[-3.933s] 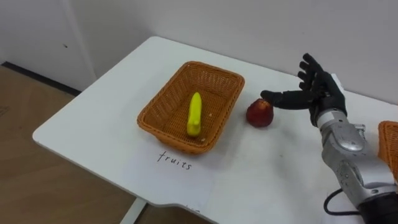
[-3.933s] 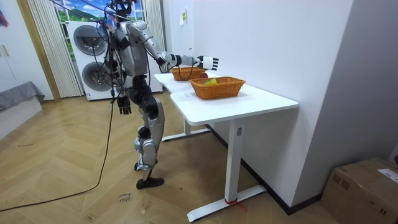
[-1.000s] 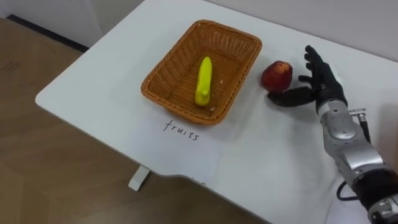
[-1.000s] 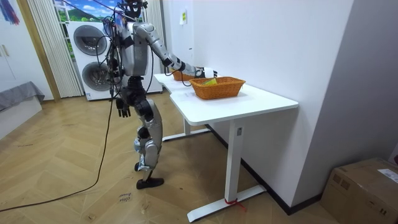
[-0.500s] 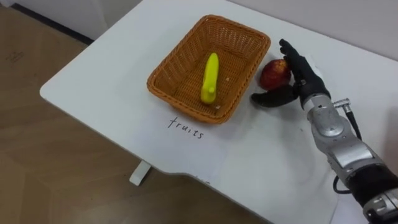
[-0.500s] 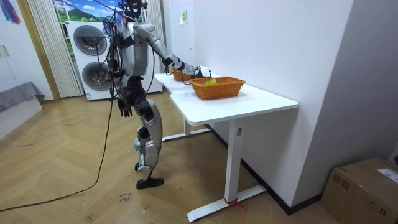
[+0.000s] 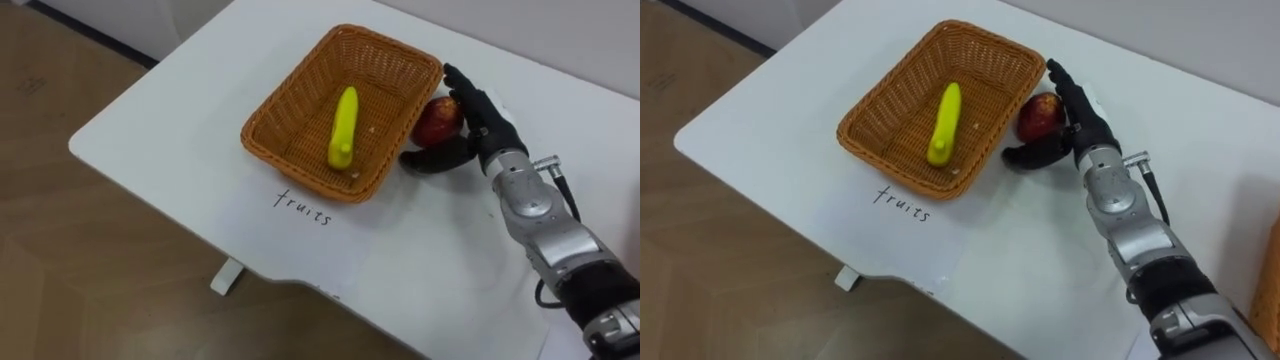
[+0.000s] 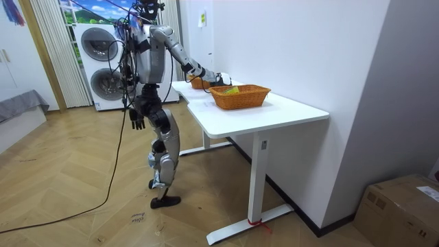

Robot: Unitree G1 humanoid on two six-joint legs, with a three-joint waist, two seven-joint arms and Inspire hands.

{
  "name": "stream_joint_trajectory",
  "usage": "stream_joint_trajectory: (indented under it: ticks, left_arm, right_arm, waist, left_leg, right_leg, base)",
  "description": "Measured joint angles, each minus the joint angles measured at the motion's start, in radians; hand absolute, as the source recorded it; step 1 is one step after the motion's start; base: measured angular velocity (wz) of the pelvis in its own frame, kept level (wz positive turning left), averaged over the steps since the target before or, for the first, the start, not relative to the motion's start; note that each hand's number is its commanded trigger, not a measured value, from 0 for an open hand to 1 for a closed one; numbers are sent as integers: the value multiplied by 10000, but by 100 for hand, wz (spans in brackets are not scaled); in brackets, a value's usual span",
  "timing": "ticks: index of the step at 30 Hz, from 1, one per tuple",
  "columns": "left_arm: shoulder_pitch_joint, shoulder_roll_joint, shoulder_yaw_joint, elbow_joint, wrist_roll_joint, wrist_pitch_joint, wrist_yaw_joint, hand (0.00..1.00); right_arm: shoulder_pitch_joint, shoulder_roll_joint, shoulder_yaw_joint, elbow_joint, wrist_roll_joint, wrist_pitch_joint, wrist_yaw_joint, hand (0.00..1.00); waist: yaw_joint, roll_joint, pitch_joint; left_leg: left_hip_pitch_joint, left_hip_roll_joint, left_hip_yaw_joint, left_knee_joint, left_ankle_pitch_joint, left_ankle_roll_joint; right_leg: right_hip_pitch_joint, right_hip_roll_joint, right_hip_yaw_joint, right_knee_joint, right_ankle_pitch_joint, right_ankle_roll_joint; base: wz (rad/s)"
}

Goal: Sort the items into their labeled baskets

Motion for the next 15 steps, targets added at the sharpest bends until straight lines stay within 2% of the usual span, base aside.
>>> stream_joint_trajectory:
  ticks: [3, 7, 8, 9, 10, 13, 15]
  left_arm:
    - [-19, -1, -2, 5, 0, -2, 0, 0]
    - [-141, 10, -1, 61, 1, -3, 0, 0]
    - [-144, 13, -1, 56, -6, -8, 0, 0]
    - [-143, 12, -1, 41, -6, -8, 0, 0]
    - [-142, 12, -6, 21, -6, -5, -1, 0]
    - [-140, 12, -10, 9, -12, 48, -26, 0]
    - [-139, 14, -10, 56, -202, 56, -39, 0]
  right_arm:
    - [0, -2, -1, 0, 0, 0, 0, 0]
    - [0, -5, -1, 2, -1, 0, 0, 0]
    - [0, -4, -1, 2, 0, 0, 2, 20]
    - [-1, -6, -3, 2, 8, 1, 17, 83]
    - [-1, -7, -3, 2, 10, 1, 38, 100]
    - [-1, -25, -5, 9, 17, 1, 220, 100]
    - [-11, -87, -43, 296, 15, -112, 186, 100]
  waist:
    - [-5, -38, 31]
    - [-7, -38, 32]
    - [-8, -37, 32]
    - [-13, -38, 31]
    - [-14, -37, 31]
    - [-26, -30, 26]
    - [-173, 2, 15]
  left_leg:
    - [-13, -2, 1, 2, 0, 0]
    - [-18, -7, 2, 2, 0, 0]
    - [-21, -7, 2, 2, 0, 1]
    - [-29, -8, 3, -1, 0, 1]
    - [-32, -8, 3, -2, 0, 0]
    - [-31, -10, 3, 1, 0, 0]
    - [-28, -10, 3, 62, 2, 4]
  right_leg:
    - [-3, -7, -3, -24, -1, 2]
    - [-8, -10, -4, -45, -6, 10]
    - [-13, -10, -2, -46, -6, 11]
    - [-22, -23, -2, -42, -9, 15]
    - [-22, -22, -3, -44, -10, 16]
    - [-10, -11, -20, -44, -10, 17]
    - [180, -12, -262, -157, -4, 26]
  base:
    - [0]
    - [0]
    - [0]
    - [0]
    - [0]
    - [2]
    - [22]
